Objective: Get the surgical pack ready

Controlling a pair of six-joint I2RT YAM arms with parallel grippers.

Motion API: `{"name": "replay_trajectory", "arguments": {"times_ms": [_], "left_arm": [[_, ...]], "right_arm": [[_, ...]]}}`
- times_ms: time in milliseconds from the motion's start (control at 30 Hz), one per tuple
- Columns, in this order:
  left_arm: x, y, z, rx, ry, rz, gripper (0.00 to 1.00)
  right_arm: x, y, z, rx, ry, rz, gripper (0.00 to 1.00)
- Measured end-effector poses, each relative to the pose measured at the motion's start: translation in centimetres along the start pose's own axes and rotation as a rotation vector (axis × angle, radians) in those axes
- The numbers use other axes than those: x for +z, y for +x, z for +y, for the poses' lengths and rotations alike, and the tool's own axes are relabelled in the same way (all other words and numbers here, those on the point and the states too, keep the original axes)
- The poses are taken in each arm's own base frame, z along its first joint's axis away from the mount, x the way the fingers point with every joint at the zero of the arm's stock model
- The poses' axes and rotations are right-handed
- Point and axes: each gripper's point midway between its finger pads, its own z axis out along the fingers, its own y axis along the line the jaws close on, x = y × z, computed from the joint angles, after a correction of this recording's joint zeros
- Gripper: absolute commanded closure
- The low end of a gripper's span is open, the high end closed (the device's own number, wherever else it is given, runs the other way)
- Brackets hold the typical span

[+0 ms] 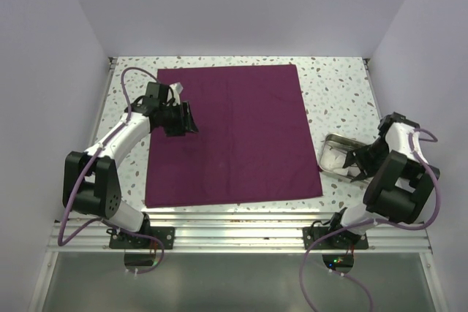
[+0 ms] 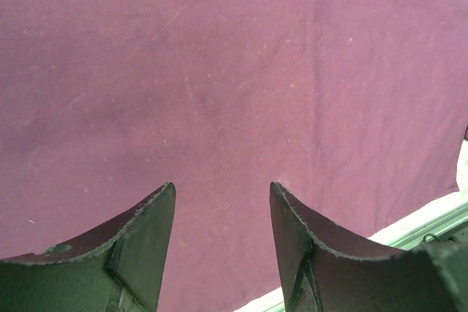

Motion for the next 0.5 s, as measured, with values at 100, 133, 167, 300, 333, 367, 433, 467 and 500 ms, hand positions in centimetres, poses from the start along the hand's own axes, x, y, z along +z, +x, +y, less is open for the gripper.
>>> {"name": "replay_trajectory", "arguments": {"times_ms": [100, 133, 167, 300, 333, 367, 433, 467, 500], "left_arm": [[0.0, 0.0, 0.0, 0.0, 0.0, 0.0, 0.42], [0.0, 0.0, 0.0, 0.0, 0.0, 0.0, 0.42], [0.0, 0.0, 0.1, 0.002, -0.001, 0.0, 0.42], [-0.1, -0.1, 0.3, 0.003, -0.004, -0.001, 0.42], [-0.1, -0.1, 0.3, 0.006, -0.005, -0.001, 0.42], [-0.1, -0.1, 0.3, 0.006, -0.005, -0.001, 0.42], [-0.1, 0.0, 0.3, 0.006, -0.006, 0.001, 0.42], [-0.1, 0.0, 0.3, 0.006, -0.006, 0.001, 0.42], [-0.1, 0.0, 0.4, 0.006, -0.006, 0.002, 0.42]], "right_arm": [[1.0, 0.3, -0.6, 0.004, 0.033, 0.016, 0.42], [1.3, 0.2, -0.6, 0.006, 0.039, 0.02, 0.42], [1.5, 0.1, -0.5, 0.007, 0.042, 0.022, 0.42], [2.5, -0.6, -0.2, 0.011, 0.047, 0.022, 0.44], [2.7, -0.6, -0.3, 0.013, 0.048, 0.023, 0.45], [2.8, -0.6, -0.4, 0.016, 0.05, 0.025, 0.46], [3.2, -0.6, -0.7, 0.023, 0.056, 0.029, 0.51], [3.5, -0.4, -0.9, 0.027, 0.061, 0.034, 0.55], [3.6, -0.4, -1.0, 0.029, 0.064, 0.037, 0.58]]}}
